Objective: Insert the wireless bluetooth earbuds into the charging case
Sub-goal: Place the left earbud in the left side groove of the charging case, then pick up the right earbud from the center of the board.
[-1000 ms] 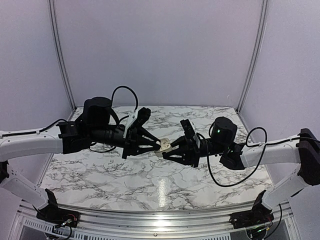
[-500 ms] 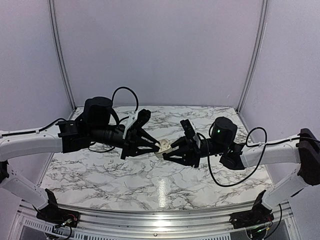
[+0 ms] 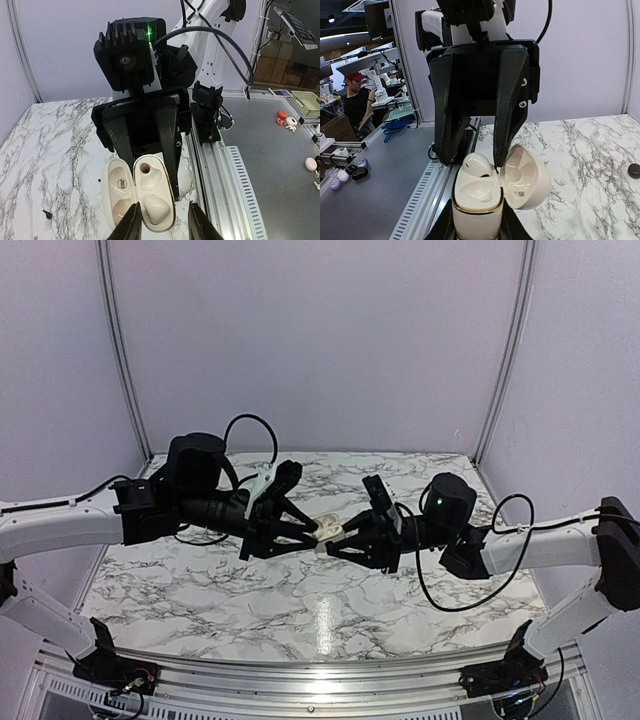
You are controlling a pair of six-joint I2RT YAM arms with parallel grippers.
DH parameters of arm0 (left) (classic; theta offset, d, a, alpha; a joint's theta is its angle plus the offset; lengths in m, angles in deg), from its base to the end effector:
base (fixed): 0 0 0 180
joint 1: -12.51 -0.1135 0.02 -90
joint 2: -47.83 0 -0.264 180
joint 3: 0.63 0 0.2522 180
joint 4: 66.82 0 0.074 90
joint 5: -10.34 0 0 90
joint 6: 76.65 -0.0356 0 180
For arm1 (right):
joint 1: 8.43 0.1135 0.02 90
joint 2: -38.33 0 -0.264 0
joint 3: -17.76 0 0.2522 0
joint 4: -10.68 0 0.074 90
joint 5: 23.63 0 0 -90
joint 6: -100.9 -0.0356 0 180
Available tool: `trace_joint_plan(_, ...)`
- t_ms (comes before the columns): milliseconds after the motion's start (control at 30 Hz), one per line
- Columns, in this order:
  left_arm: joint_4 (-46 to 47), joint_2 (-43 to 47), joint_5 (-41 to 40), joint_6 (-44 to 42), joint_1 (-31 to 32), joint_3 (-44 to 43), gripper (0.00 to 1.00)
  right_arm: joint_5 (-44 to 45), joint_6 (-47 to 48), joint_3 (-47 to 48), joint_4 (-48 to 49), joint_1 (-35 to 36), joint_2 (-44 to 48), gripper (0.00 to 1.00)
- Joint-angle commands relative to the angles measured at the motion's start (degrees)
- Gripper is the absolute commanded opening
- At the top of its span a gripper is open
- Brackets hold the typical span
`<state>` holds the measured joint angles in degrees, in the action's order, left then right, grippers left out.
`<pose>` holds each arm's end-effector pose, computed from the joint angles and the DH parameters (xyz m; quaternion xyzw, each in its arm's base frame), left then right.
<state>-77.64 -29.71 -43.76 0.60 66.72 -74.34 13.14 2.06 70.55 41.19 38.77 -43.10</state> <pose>0.1668 -0.2671 0.3284 0.5725 0.5241 -0.4339 0.4574 0.1810 0.2375 0.2568 -0.5083 0.4815 0.5768 0.4207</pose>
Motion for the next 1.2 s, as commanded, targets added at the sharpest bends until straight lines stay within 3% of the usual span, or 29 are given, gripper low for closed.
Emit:
trace_joint_plan(0,-2.58,1.36,-3.46,0.01,-0.51,-0.83,0.34,-2.05,0.25,-0.1,6.24,0.46,0.39,0.0)
trace_joint_plan(233,-1.8,5.34,-6.49,1.56,-1.02,-0.12,0.4,0.65,0.02,-2.06,7.72,-0.63,-0.38,0.0)
trace_joint_plan(500,-2.69,6.99,-12.84,8.75,-6.64,2.45,0.42,0.17,-5.23,-5.3,14.67,-4.25,-1.44,0.0)
trace_joint_plan(833,-37.63,-4.05,-27.02,8.24,-13.17,-6.12,0.48,0.56,-5.68,-7.26,14.94,-6.24,-0.84,0.0)
trace_joint_plan(1167,-48.09,-19.55,-34.64,9.96,-17.99,-11.59,0.47,0.26,-5.05,-7.46,14.35,-6.58,-0.93,0.0)
